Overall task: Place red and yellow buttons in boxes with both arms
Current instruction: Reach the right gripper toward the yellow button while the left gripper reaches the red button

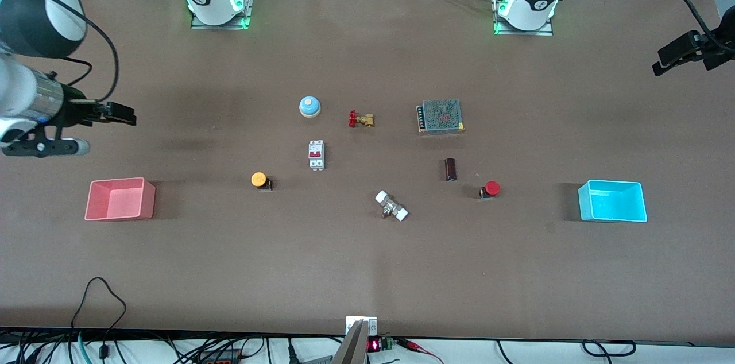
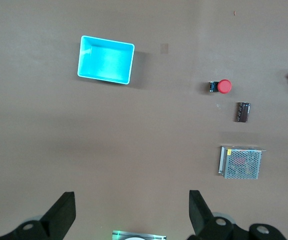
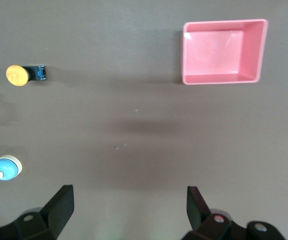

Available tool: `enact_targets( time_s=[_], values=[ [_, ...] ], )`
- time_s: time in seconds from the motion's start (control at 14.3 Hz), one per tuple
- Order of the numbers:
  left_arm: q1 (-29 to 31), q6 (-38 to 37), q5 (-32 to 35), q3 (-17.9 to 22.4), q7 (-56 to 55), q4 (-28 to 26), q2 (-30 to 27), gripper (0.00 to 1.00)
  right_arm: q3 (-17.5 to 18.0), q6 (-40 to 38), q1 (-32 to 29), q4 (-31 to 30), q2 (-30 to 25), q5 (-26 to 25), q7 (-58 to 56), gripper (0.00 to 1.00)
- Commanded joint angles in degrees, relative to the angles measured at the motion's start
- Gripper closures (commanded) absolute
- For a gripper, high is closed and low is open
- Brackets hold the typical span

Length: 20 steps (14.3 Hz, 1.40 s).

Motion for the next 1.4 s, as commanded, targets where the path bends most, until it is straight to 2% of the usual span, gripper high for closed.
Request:
enact_targets(
  time_s=[0.0,0.28,0.7,0.91,1.05,1.19,1.33],
  values=[
    [-0.18,0.79,-0.81,0.44,0.22,-1.32,-1.48,0.0,-0.01,2.6,2.73,-1.15,2.01,1.13,0.25,0.0],
    [-0.18,0.87,-0.37,0.53,0.4,-1.32,-1.48,0.0,-0.01,9.55,6.94,-5.9,3.33,1.04,5.77,0.0],
    [-0.18,1.4,0.07,0.44,0.49,-1.23,-1.48,0.0,0.07,13.77,12.22,-5.29,6.58,1.22,12.46,0.0],
    [-0.18,1.4,0.07,0.44,0.49,-1.32,-1.48,0.0,-0.01,15.27,13.46,-4.59,8.43,6.47,12.38,0.0],
    [-0.1,1.4,-0.02,0.35,0.49,-1.32,-1.3,0.0,-0.01,16.23,14.33,-3.97,9.58,6.66,12.46,0.0],
    [-0.45,3.84,-0.63,-0.35,0.22,-1.4,0.88,0.0,-0.01,17.38,14.95,-3.97,10.28,6.67,14.82,0.0],
    [-0.62,8.32,-0.72,-4.11,-2.66,-1.67,5.7,0.0,-0.01,18.87,16.18,-3.97,11.16,6.75,15.8,0.0]
  ],
)
